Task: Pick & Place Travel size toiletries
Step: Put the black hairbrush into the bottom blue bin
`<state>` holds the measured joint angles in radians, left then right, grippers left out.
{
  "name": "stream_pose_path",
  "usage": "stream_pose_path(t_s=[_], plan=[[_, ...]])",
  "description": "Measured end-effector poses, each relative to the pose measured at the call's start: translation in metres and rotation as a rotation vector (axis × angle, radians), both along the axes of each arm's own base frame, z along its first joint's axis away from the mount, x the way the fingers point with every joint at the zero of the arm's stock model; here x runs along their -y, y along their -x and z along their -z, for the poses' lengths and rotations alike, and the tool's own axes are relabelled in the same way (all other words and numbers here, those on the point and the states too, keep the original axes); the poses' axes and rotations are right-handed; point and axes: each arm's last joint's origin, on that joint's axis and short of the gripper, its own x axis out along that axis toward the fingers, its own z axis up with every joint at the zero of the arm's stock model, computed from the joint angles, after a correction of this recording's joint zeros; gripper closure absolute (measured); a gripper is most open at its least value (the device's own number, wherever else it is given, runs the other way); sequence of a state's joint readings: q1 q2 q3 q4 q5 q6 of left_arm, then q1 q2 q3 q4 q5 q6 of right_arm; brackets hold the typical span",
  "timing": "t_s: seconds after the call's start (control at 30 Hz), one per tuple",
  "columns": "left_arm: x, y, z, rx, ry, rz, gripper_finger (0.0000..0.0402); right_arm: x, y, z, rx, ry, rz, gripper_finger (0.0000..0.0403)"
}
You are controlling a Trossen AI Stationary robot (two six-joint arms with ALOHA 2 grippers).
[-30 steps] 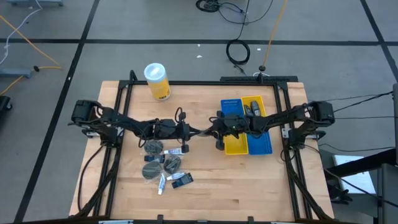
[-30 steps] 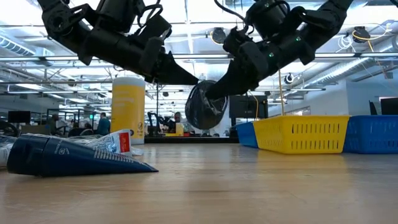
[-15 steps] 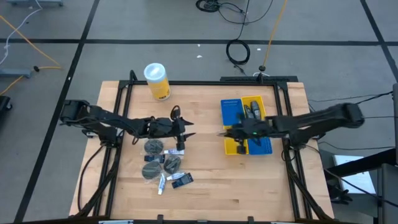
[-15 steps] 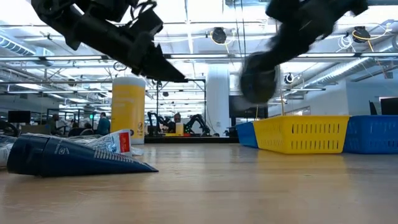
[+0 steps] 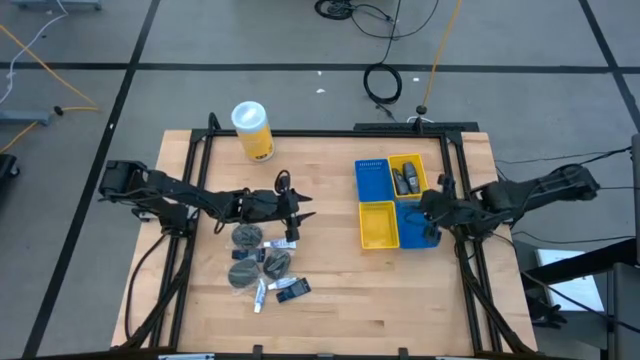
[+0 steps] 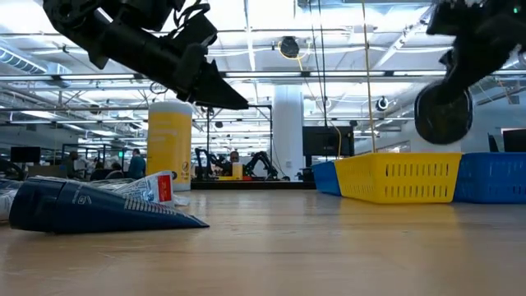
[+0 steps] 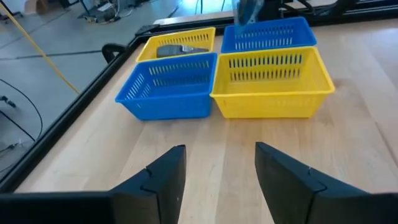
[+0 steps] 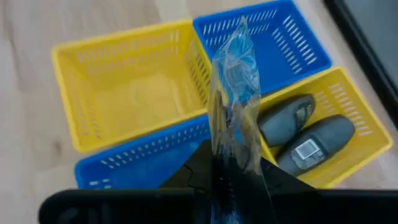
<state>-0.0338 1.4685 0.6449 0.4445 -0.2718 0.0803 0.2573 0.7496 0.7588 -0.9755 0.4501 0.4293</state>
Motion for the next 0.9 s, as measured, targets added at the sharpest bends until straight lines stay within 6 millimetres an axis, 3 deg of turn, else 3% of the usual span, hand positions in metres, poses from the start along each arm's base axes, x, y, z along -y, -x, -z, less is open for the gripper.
stream_pose_path(t_s=[0.1,0.67,0.9], plan=[[0.000,0.000,0.000,0.003,0.000,0.000,0.0223,-0.002,-0.004,0.015,-0.055,0.002,-0.031,0.0369],[0.000,0.000,-0.001,0.005,-0.003,0.001,0.0227,-0.008,-0.035,0.047,-0.305,0.115,0.026,0.0367],[0.000,0.000,-0.001,0.007,-0.011,0.005,0.0227,-0.010,-0.039,0.052,-0.342,0.105,0.007,0.0347]])
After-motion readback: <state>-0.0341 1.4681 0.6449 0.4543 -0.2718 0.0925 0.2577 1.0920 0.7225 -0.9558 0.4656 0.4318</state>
